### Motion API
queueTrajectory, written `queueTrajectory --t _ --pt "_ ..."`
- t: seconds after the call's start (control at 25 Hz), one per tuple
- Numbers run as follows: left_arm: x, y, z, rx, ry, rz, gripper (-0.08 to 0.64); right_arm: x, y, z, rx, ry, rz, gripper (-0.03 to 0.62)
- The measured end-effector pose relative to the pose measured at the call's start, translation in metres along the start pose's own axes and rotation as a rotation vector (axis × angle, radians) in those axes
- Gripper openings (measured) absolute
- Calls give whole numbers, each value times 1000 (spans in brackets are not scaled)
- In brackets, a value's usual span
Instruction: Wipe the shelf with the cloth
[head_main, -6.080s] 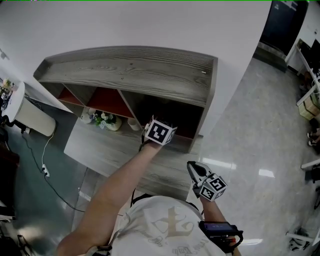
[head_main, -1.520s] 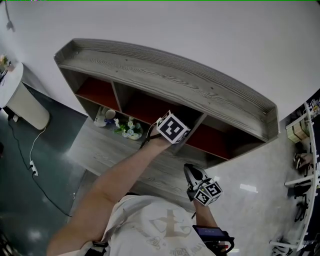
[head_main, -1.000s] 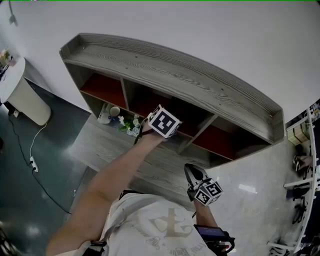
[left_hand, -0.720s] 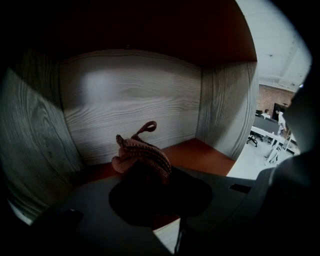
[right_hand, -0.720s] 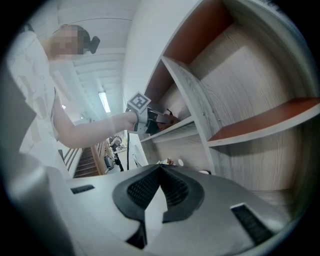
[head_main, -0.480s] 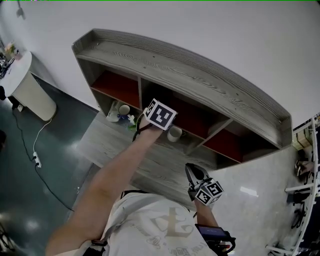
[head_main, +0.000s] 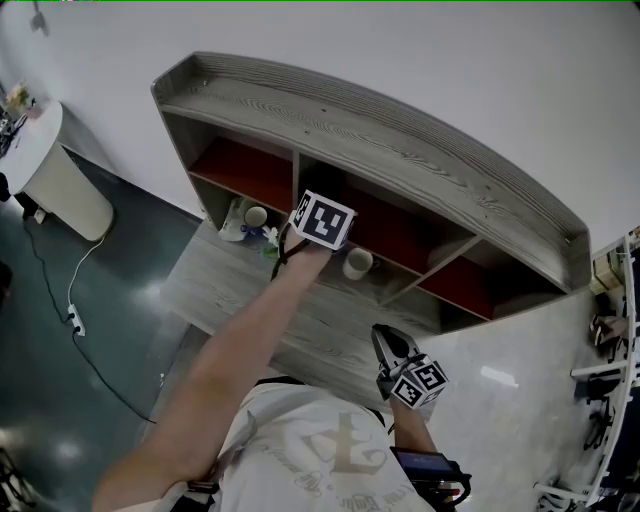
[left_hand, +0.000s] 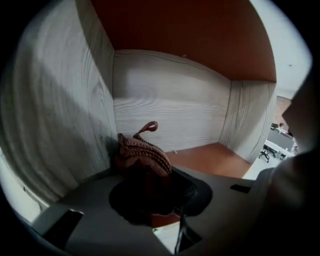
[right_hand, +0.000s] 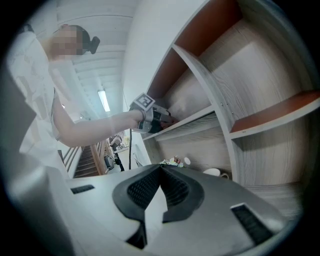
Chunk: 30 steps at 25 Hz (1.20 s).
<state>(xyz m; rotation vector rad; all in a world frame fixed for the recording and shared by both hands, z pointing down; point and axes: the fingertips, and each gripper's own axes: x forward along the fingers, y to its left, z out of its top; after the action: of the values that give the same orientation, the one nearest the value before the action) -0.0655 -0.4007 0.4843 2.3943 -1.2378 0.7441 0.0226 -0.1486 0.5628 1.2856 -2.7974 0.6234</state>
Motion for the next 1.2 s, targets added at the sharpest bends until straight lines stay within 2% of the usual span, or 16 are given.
queueTrajectory --t 0.36,0.76,1.0,1.2 --pt "-34 -2 -24 28 -55 -45 92 20 27 -8 5 -9 -23 5" --pt "-71 -3 -60 34 -141 -86 92 38 58 -20 5 10 2 5" --pt "-98 -9 -79 27 -272 -111 94 41 53 -16 2 12 43 5" --pt "-126 -3 -109 3 -310 -75 94 50 54 -24 10 43 110 5"
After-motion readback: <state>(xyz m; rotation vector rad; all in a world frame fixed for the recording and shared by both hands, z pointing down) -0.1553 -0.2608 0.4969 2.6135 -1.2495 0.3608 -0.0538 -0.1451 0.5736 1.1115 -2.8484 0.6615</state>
